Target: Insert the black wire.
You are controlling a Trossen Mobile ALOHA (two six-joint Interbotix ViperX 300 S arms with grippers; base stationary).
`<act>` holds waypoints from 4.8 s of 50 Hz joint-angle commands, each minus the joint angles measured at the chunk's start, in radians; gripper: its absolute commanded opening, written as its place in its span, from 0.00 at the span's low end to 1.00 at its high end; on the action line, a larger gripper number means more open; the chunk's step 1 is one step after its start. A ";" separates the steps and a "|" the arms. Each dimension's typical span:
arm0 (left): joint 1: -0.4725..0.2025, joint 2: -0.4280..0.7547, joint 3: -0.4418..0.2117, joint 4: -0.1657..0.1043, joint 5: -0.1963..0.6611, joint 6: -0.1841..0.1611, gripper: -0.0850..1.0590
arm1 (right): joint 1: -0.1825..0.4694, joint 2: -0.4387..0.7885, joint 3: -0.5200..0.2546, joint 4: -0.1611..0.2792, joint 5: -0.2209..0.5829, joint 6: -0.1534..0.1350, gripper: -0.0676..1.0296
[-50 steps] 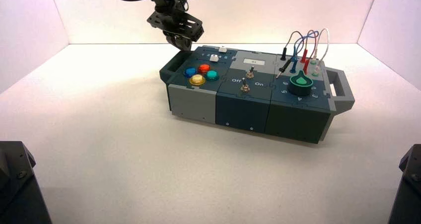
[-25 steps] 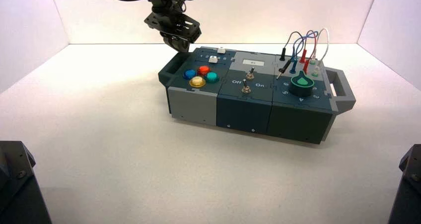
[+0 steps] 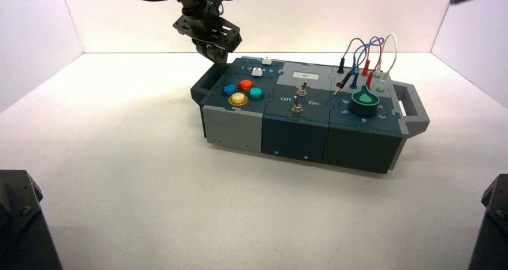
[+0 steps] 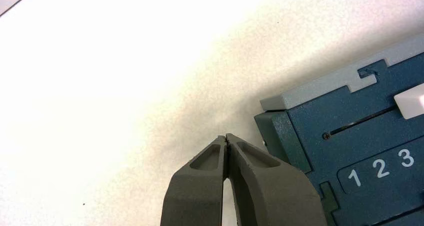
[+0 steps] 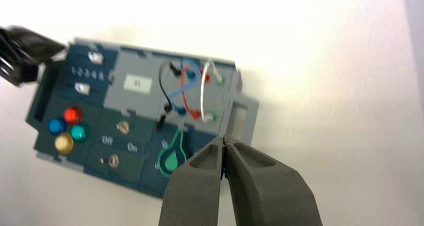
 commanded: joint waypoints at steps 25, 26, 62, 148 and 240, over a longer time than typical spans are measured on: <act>-0.006 -0.034 0.008 0.002 -0.005 0.008 0.05 | -0.006 0.279 0.025 -0.003 -0.112 0.018 0.04; -0.006 -0.034 0.008 0.002 -0.005 0.008 0.05 | -0.006 0.291 0.021 -0.003 -0.123 0.020 0.04; -0.005 -0.029 0.012 0.000 -0.021 0.008 0.05 | -0.005 0.592 -0.021 0.014 -0.324 0.017 0.04; 0.020 -0.086 0.095 0.000 -0.032 0.006 0.05 | 0.097 0.931 -0.281 0.005 -0.457 -0.023 0.04; -0.130 -0.176 0.221 -0.048 0.015 -0.009 0.05 | 0.181 1.137 -0.468 -0.003 -0.367 -0.071 0.04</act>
